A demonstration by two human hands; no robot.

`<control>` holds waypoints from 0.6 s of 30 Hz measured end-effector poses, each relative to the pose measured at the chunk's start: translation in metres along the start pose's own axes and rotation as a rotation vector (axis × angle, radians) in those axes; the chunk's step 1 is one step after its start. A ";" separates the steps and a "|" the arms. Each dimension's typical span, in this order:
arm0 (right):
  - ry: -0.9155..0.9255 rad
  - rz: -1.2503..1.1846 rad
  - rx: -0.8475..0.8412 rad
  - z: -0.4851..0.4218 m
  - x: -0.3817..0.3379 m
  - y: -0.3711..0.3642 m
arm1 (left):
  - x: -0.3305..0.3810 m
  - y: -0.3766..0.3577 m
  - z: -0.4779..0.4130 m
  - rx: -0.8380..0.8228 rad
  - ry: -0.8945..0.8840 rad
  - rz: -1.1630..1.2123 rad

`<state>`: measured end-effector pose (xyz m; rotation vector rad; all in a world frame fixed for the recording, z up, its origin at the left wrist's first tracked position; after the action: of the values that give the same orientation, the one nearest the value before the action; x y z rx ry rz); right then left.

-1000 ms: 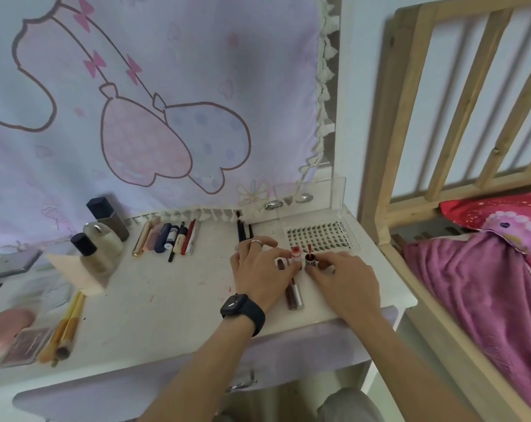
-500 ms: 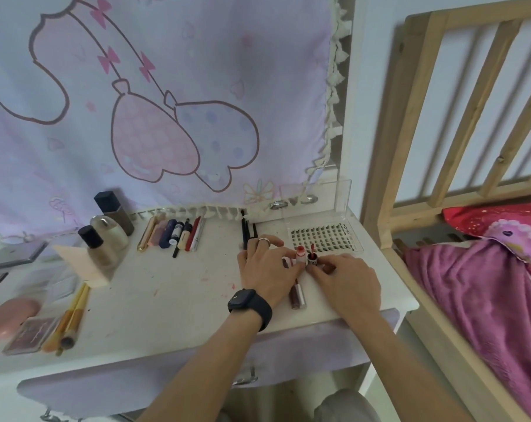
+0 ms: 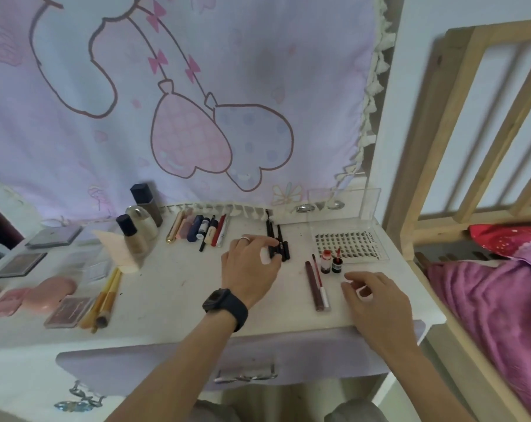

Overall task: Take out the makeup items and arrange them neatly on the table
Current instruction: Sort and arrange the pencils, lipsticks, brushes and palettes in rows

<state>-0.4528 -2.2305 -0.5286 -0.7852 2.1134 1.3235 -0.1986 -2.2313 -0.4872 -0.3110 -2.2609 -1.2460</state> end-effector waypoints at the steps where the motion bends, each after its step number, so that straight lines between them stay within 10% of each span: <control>1: 0.040 -0.033 0.015 0.008 -0.009 0.001 | -0.014 0.007 -0.002 0.007 0.022 -0.024; 8: 0.403 -0.079 -0.017 0.048 -0.099 -0.044 | -0.091 0.026 -0.020 -0.073 0.056 -0.346; 18: 0.455 0.227 -0.323 0.049 -0.107 -0.131 | -0.101 0.000 -0.033 -0.229 -0.166 -0.487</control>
<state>-0.2794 -2.2113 -0.5535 -1.0889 2.4235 1.7744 -0.1041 -2.2535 -0.5290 0.0677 -2.4227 -1.7903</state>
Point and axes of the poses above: each hand's wrist, its own z-axis away from the middle knuckle, its own y-axis out of the back of the hand, x = y × z, the point moved 8 cm from there along -z, towards the middle knuckle, and after that the axes turned 9 degrees about x, right-handed, at the moved point
